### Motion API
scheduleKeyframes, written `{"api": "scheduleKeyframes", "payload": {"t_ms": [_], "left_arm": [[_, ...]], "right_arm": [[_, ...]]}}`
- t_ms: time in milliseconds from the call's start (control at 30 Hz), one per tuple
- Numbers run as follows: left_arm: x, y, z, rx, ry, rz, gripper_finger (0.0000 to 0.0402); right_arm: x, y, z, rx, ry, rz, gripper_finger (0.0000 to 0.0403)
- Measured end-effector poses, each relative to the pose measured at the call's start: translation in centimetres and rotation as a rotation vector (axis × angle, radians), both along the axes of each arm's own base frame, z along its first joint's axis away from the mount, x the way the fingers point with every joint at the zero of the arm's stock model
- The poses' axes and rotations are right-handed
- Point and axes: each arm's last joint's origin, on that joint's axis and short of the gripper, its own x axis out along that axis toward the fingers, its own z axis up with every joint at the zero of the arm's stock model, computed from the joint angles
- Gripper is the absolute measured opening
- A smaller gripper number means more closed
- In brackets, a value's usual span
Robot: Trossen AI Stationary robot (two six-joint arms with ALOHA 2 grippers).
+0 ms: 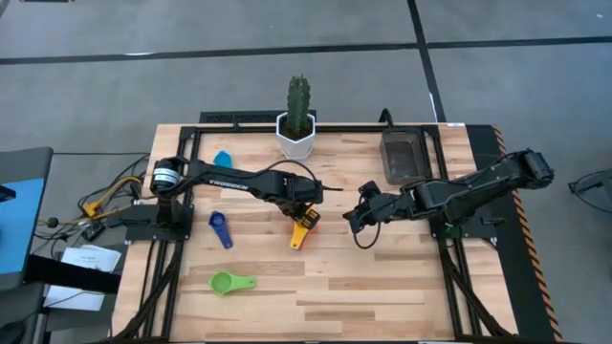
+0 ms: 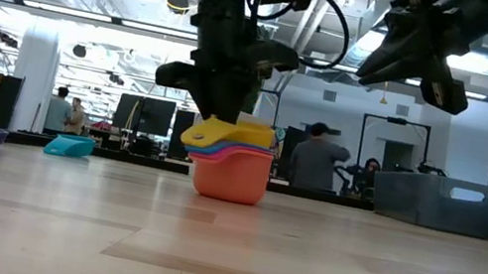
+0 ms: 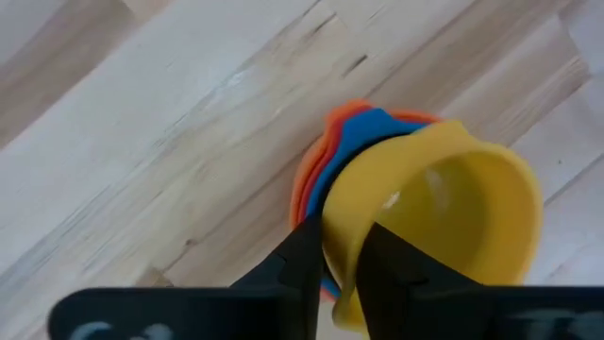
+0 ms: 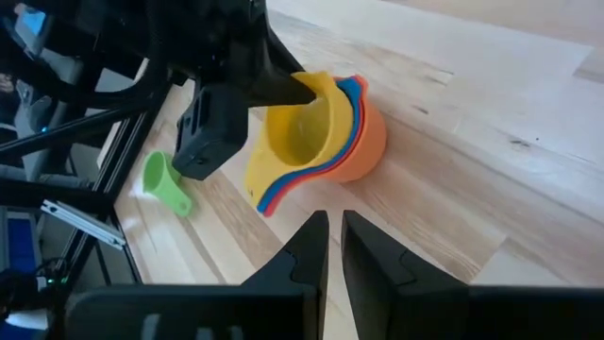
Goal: Nest measuring cups in basket
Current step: Stack the yellow measuring cup on top of the blue measuring cup, then stack the green measuring cup on top of the yellow measuring cup
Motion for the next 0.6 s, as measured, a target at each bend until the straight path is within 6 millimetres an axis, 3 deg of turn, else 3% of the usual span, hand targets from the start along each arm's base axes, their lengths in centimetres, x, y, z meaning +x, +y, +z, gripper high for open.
{"api": "scheduleKeyframes", "payload": {"t_ms": [267,600], "left_arm": [[-0.1,0.0,0.2,0.0,-0.005,-0.002,0.0094],[0.2,0.0,3.3,0.02,-0.016,-0.017,0.0117]], "right_arm": [[0.0,0.0,0.0,0.001,0.006,0.003,0.0058],[-0.1,0.0,-0.2,-0.001,0.022,0.004,0.0058]]}}
